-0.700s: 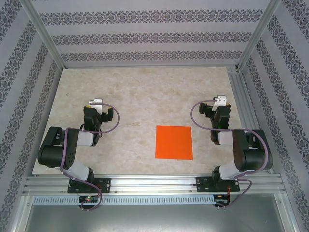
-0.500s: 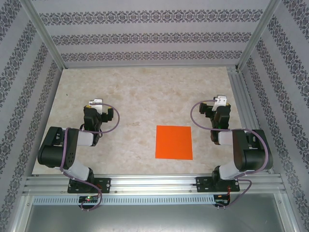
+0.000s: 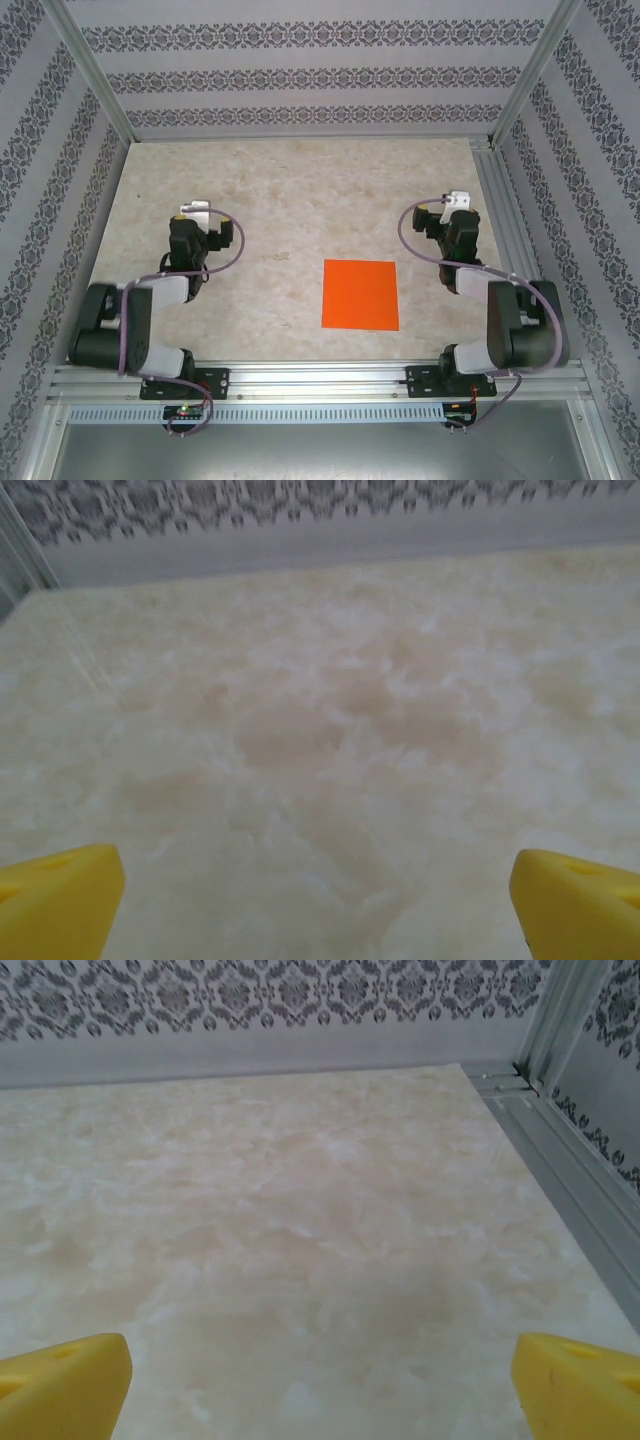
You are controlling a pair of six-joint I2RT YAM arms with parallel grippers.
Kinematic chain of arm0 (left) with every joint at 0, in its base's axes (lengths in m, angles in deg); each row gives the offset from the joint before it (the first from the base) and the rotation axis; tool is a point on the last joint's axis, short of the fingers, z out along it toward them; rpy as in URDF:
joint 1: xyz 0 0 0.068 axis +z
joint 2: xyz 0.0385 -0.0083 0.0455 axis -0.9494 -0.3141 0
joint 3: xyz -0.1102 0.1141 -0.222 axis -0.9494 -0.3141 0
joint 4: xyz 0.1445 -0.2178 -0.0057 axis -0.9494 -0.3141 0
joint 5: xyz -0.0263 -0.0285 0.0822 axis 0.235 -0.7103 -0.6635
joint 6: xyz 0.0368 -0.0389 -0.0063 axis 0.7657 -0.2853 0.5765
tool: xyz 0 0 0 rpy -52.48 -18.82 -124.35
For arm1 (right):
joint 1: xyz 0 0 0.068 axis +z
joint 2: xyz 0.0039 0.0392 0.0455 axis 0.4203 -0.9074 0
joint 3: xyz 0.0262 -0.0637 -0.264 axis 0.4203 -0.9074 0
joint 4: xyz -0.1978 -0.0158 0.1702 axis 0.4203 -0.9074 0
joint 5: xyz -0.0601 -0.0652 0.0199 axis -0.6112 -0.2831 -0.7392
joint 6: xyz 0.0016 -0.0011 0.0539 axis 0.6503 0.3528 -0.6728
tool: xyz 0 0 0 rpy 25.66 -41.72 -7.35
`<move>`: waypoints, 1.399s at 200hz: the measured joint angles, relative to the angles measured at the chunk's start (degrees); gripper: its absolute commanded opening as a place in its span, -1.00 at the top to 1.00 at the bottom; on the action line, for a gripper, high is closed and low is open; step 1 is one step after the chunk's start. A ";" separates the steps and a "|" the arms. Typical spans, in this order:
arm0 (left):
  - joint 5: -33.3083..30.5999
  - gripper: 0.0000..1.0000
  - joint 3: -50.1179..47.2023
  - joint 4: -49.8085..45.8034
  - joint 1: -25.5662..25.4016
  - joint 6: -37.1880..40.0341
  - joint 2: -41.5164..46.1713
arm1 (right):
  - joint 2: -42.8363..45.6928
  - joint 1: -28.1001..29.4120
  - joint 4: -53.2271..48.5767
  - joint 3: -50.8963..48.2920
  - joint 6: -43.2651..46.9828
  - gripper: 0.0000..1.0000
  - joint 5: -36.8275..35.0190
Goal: Fold a paper plane with a square sheet of paper (fold left side to right side)
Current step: Pick up the square sheet of paper from the bottom-center of the table.
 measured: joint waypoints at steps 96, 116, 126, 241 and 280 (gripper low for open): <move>13.70 -1.00 15.04 -33.44 -20.59 -24.87 14.16 | 17.51 5.01 -46.34 11.69 -23.61 -0.96 2.82; 15.47 -1.00 15.04 -36.24 -30.34 -28.02 10.88 | 16.87 9.27 -53.35 9.64 -27.36 -0.96 4.17; 16.22 -1.00 15.04 -36.41 -34.47 -29.53 8.59 | 16.55 12.17 -55.65 8.37 -29.07 -0.96 4.44; 20.61 -1.00 15.17 -30.77 -52.41 -41.79 -13.97 | 2.32 27.87 -60.41 6.95 -38.58 -0.96 -1.57; 21.18 -1.00 15.89 -29.90 -52.89 -43.50 -15.41 | -1.01 29.83 -60.61 8.17 -40.06 -0.96 -2.78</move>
